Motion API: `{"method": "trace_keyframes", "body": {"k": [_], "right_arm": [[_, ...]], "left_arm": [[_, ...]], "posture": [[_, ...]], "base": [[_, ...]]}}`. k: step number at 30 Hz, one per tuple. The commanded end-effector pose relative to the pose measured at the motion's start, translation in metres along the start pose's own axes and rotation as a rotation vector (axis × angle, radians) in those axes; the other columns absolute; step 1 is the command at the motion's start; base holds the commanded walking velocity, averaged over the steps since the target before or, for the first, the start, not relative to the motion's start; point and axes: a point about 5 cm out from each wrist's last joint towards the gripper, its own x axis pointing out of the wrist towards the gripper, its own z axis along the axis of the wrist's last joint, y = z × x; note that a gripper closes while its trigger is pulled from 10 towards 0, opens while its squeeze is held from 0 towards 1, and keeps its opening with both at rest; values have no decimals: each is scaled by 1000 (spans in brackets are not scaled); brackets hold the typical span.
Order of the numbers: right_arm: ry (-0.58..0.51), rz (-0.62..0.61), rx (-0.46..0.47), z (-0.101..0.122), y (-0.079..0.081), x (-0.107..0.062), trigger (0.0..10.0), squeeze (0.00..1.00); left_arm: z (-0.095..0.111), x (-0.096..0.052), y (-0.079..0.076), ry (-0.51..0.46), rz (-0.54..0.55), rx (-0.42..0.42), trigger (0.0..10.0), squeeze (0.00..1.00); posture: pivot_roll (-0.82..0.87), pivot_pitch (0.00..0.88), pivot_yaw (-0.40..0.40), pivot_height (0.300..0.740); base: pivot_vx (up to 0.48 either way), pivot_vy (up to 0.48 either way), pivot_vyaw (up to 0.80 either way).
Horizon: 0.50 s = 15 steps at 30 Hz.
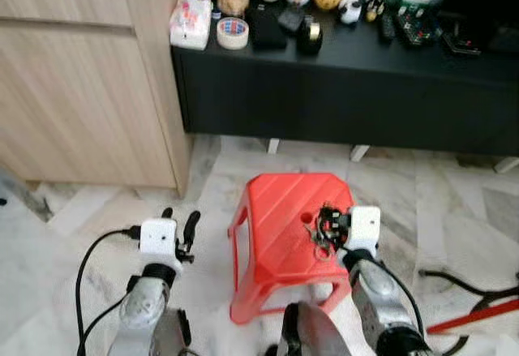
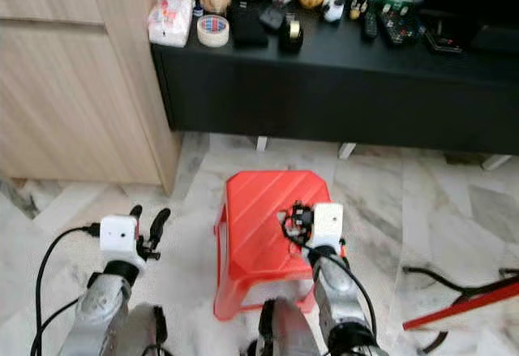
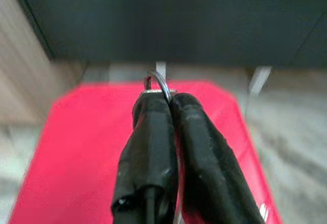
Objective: Hang keys on a hook
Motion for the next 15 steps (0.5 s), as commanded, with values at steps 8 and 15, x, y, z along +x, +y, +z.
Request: {"method": "trace_keyframes", "body": {"k": [8,15], "right_arm": [[-91,-60,17,12,-11,-8,10000,0],[-87,-77,33,12,-9,-8,10000,0]], "left_arm": [[-31,-5,13,116,25,37,10000,0],[-34,-2,17,122,19,48,10000,0]], "posture": [[40,0,-124,626],[46,0,-105,664]], "base": [[0,0,0],[0,0,0]]}}
